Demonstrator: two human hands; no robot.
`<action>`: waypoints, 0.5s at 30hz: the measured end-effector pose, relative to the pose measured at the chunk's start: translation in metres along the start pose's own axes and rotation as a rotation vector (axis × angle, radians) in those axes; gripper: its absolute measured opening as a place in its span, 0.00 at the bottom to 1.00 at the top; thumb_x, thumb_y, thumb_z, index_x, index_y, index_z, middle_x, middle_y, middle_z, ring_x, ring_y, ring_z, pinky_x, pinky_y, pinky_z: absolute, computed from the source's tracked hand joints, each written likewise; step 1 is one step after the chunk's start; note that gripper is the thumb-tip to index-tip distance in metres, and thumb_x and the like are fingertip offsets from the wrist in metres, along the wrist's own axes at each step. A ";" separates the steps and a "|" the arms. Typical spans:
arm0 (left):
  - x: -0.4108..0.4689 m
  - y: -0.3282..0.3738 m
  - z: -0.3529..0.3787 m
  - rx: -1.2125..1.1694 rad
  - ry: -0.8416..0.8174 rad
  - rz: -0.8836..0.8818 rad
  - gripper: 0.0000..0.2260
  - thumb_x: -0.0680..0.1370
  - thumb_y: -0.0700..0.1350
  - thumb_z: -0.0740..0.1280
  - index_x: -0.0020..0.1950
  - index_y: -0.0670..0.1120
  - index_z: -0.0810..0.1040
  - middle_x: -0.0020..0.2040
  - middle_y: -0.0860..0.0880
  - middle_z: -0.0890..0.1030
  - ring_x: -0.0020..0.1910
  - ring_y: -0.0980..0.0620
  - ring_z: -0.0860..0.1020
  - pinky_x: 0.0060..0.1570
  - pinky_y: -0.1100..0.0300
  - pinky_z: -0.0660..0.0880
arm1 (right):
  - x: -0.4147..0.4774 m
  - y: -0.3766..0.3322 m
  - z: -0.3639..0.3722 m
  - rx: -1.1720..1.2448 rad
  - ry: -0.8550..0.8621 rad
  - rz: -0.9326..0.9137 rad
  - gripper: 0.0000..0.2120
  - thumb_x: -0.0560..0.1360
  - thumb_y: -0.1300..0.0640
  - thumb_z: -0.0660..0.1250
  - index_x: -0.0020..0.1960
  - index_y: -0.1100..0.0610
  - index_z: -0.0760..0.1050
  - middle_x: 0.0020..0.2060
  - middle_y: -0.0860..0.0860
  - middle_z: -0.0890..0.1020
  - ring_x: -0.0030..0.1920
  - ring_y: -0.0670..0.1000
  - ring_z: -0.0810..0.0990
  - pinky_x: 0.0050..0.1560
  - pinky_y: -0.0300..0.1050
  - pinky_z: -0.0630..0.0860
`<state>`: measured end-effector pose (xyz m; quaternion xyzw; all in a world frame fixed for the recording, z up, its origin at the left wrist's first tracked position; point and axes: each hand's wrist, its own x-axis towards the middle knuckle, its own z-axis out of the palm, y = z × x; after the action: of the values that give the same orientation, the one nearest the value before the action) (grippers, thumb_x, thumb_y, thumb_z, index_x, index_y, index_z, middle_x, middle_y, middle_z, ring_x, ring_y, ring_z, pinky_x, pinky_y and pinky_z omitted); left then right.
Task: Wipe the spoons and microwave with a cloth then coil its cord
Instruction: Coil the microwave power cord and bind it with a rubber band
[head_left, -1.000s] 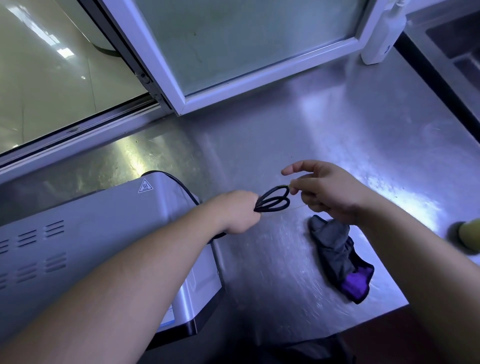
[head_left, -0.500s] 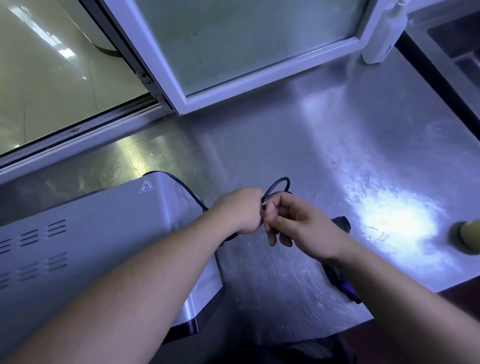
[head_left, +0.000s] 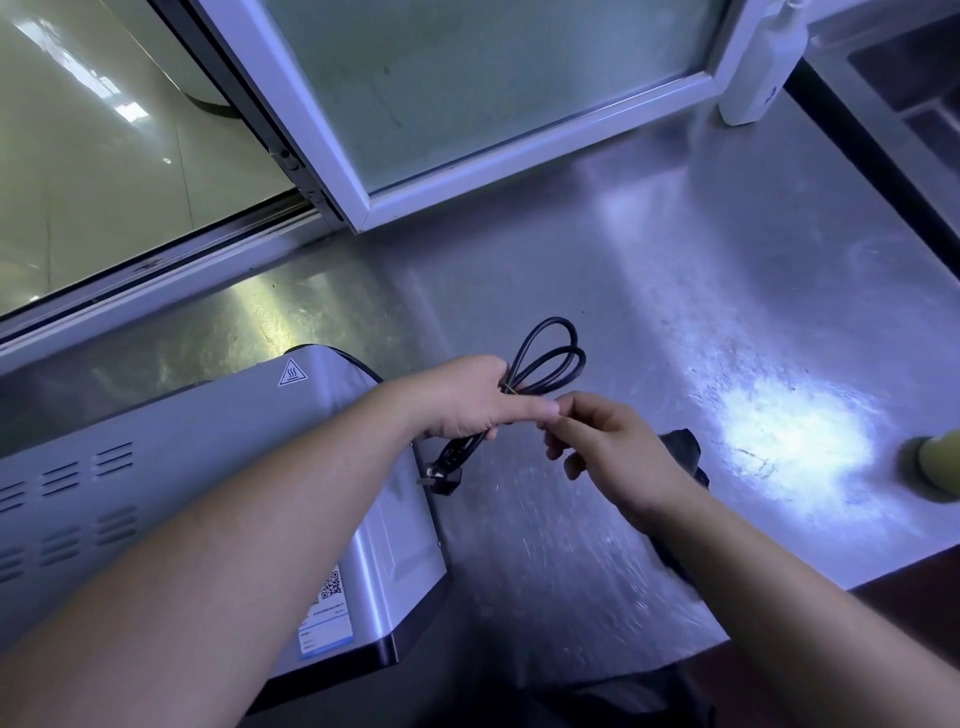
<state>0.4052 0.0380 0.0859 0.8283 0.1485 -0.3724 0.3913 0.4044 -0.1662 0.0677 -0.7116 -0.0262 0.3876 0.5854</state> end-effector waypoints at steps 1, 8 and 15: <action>0.001 -0.001 0.000 0.014 0.017 -0.001 0.32 0.65 0.75 0.70 0.48 0.47 0.78 0.30 0.52 0.77 0.31 0.50 0.75 0.39 0.54 0.71 | 0.000 0.000 0.002 0.042 -0.011 0.009 0.08 0.82 0.59 0.65 0.45 0.57 0.79 0.37 0.53 0.82 0.39 0.52 0.79 0.37 0.47 0.73; 0.002 -0.006 0.004 0.019 0.120 -0.057 0.19 0.77 0.63 0.67 0.39 0.49 0.72 0.29 0.51 0.77 0.29 0.49 0.73 0.37 0.57 0.70 | -0.007 0.004 0.012 0.114 0.046 0.023 0.05 0.82 0.61 0.61 0.51 0.54 0.75 0.33 0.51 0.77 0.31 0.51 0.72 0.28 0.44 0.67; 0.004 -0.005 0.008 -0.001 0.080 -0.058 0.18 0.80 0.60 0.67 0.41 0.47 0.75 0.35 0.49 0.78 0.31 0.48 0.74 0.38 0.58 0.70 | -0.008 0.019 0.001 -0.659 0.208 -0.434 0.12 0.79 0.61 0.66 0.57 0.50 0.83 0.45 0.43 0.80 0.38 0.44 0.77 0.41 0.43 0.77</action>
<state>0.4014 0.0353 0.0767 0.8376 0.1883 -0.3504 0.3744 0.3900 -0.1750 0.0558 -0.8746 -0.2390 0.1518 0.3937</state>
